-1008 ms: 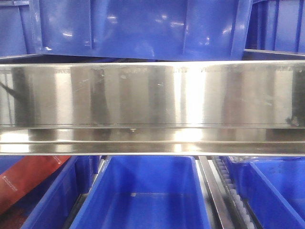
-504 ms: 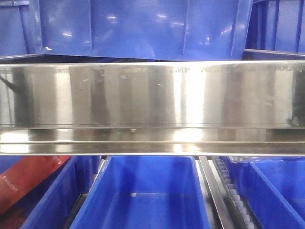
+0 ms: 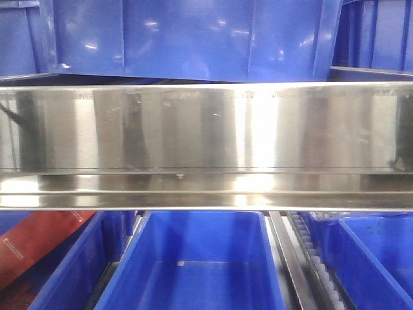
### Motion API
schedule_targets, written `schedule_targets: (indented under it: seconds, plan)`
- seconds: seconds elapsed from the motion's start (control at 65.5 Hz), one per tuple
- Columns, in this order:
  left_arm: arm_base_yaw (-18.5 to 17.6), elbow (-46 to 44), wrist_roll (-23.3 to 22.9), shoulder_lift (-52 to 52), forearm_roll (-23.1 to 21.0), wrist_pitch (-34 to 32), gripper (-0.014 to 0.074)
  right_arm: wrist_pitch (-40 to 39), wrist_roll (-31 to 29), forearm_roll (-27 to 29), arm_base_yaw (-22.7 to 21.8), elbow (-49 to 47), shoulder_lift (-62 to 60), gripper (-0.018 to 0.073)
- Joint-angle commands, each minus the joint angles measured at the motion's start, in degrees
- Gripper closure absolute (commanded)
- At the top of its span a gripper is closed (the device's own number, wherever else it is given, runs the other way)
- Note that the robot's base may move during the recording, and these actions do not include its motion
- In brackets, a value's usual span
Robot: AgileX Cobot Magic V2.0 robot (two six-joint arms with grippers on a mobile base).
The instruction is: Stack silver trays without gaps
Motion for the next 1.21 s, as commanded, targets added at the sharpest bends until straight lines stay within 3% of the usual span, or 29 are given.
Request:
schedule_targets:
  seconds: [0.0,1.191]
  plan:
    - [-0.7,-0.5,0.8,-1.0,-2.5,-3.7,0.0604,-2.7,-1.3,3.4,0.6,-0.8,-0.6,0.0629]
    - [-0.7,-0.5,0.8,-1.0,-2.5,-3.7,0.0604,-3.5,-1.3,3.4,0.6,-0.8,-0.6,0.0629]
